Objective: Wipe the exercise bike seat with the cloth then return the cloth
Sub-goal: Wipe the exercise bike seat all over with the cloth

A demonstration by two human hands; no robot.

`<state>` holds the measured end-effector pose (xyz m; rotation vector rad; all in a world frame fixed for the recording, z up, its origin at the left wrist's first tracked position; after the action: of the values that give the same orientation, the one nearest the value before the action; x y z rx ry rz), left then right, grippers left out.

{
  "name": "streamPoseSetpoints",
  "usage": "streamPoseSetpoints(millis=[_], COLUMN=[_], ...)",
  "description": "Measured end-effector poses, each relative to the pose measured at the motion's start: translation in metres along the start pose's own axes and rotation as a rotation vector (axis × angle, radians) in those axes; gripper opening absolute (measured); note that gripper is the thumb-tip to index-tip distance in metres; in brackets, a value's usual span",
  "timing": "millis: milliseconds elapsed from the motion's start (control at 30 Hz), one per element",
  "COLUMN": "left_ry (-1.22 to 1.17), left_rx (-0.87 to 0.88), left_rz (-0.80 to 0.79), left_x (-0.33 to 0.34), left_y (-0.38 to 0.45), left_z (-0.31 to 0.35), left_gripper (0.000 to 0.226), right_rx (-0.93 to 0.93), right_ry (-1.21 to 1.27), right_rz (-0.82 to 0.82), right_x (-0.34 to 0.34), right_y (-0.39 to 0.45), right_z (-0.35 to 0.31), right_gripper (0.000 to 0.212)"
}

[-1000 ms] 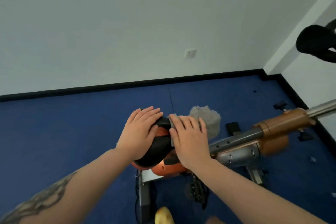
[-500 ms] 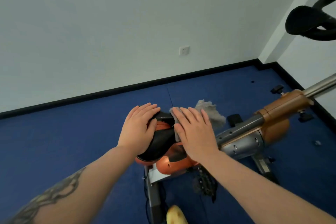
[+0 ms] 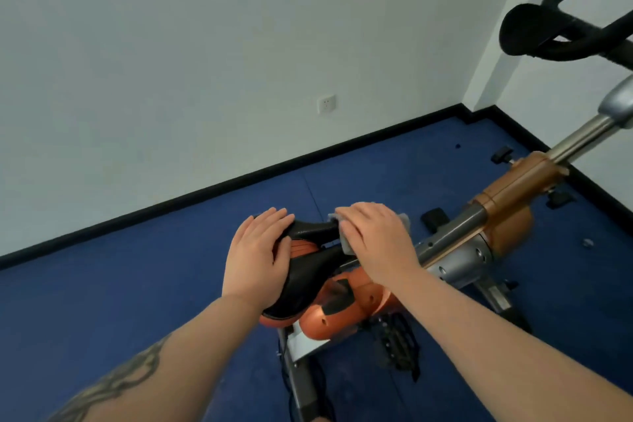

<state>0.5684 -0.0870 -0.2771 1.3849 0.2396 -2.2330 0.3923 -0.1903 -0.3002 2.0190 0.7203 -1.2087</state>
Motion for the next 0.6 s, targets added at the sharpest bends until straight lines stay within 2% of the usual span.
streamPoseSetpoints(millis=[67,100,167,267,333,400,500,600], left_ry=[-0.014,-0.021,-0.038,-0.029,-0.021,-0.014,-0.001,0.019], left_rx=[-0.005,-0.004,-0.007,-0.013,-0.011,-0.011,-0.012,0.004], left_rz=[-0.002,-0.007,-0.009,-0.017,-0.025,-0.039,-0.066,-0.080], left_x=[0.000,-0.001,-0.001,0.000,0.001,0.001,0.000,0.003], left_y=[-0.001,-0.002,-0.002,0.000,0.000,-0.001,-0.002,0.000], left_z=[0.001,0.001,0.000,-0.001,0.000,0.001,0.000,-0.001], left_gripper=[0.036,0.036,0.036,0.036,0.036,0.036,0.038,0.039], right_rx=[0.216,0.292,0.339,0.208,0.113,0.101,0.297,0.502], right_ry=[0.046,-0.012,-0.133,-0.116,-0.107,-0.113,-0.093,-0.112], right_rz=[0.077,0.105,0.122,0.110,0.045,0.023,0.082,0.141], right_x=[0.000,0.003,0.013,0.025,0.024,0.017,0.008,0.013], right_y=[0.003,0.002,-0.001,-0.002,0.004,0.008,0.014,0.015], right_z=[0.003,-0.005,-0.032,-0.064,-0.058,-0.043,-0.026,-0.035], right_gripper=[0.042,0.044,0.045,0.048,0.050,0.045,0.036,0.039])
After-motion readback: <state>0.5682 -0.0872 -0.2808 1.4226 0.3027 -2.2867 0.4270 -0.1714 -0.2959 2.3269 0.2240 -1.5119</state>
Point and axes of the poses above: each hand's wrist, its own y-axis towards the middle knuckle, its own x-axis out of the palm, z = x × y, the point moved 3 cm from there along y, towards the middle knuckle, and after that the axes turned 14 degrees about -x, right-handed, at the moved point
